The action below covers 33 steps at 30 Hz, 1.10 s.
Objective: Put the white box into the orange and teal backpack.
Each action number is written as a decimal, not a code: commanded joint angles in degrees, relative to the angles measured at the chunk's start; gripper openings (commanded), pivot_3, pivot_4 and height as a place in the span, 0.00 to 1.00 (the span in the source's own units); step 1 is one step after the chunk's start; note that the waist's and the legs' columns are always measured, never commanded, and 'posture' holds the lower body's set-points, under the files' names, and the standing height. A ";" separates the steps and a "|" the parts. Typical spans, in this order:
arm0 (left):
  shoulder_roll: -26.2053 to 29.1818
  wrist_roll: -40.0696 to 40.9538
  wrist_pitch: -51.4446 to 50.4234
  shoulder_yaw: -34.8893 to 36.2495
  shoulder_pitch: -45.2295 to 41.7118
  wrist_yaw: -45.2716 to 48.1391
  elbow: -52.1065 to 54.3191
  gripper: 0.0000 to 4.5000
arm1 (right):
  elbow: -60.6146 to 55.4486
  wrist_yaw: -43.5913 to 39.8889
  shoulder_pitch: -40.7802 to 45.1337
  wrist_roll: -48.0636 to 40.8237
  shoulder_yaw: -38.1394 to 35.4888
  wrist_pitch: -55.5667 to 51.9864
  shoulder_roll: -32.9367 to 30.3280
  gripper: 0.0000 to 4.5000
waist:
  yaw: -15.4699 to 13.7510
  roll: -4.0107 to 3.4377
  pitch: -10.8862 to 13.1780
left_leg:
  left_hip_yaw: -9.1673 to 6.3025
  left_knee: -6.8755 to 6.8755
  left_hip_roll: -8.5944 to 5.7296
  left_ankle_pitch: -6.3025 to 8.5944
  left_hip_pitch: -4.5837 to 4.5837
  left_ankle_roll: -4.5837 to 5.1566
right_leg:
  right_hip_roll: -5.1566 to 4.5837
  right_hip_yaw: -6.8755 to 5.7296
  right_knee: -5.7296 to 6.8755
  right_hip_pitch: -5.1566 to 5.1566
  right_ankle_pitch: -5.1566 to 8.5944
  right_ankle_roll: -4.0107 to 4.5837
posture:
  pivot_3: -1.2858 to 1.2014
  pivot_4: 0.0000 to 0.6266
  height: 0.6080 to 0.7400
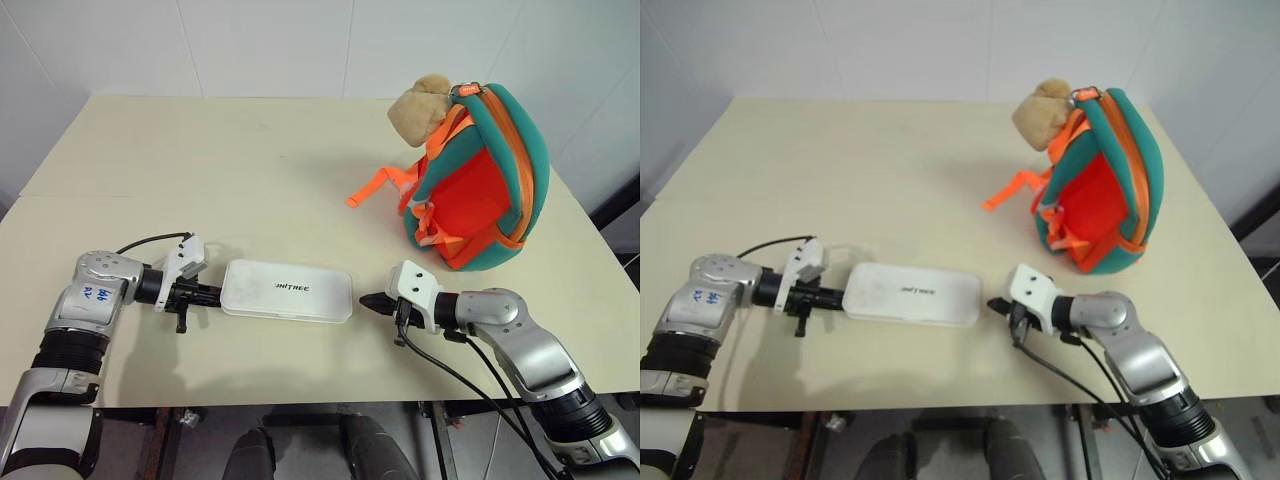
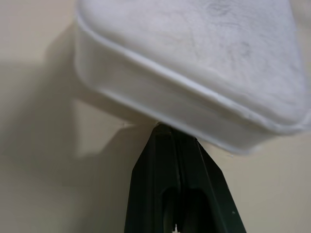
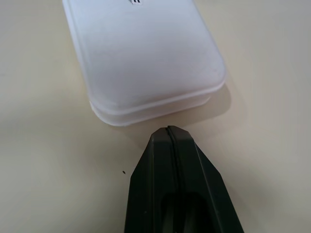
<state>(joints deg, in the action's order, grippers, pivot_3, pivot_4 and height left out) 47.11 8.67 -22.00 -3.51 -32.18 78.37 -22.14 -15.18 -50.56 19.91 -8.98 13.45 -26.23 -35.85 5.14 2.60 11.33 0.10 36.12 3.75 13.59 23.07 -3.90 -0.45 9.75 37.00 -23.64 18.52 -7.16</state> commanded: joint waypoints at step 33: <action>1.31 10.90 -14.02 2.41 6.05 0.01 14.81 0.01 | 0.79 -2.18 2.43 -0.05 -0.16 2.04 0.97 0.00 | -0.31 0.01 0.01 | -0.05 -0.14 0.01 0.07 0.09 -0.08 | -0.01 -0.07 0.02 -0.09 -0.10 -0.27 | 0.52 0.24 1.00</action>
<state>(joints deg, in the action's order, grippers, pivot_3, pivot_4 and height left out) 48.36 17.11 -35.75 -0.77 -25.92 77.16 -10.70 -12.61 -51.62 21.79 -7.84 13.04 -25.03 -35.41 4.83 2.61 11.34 0.05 35.98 3.76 13.66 23.16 -3.98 -0.46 9.67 37.02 -23.73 18.43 -7.43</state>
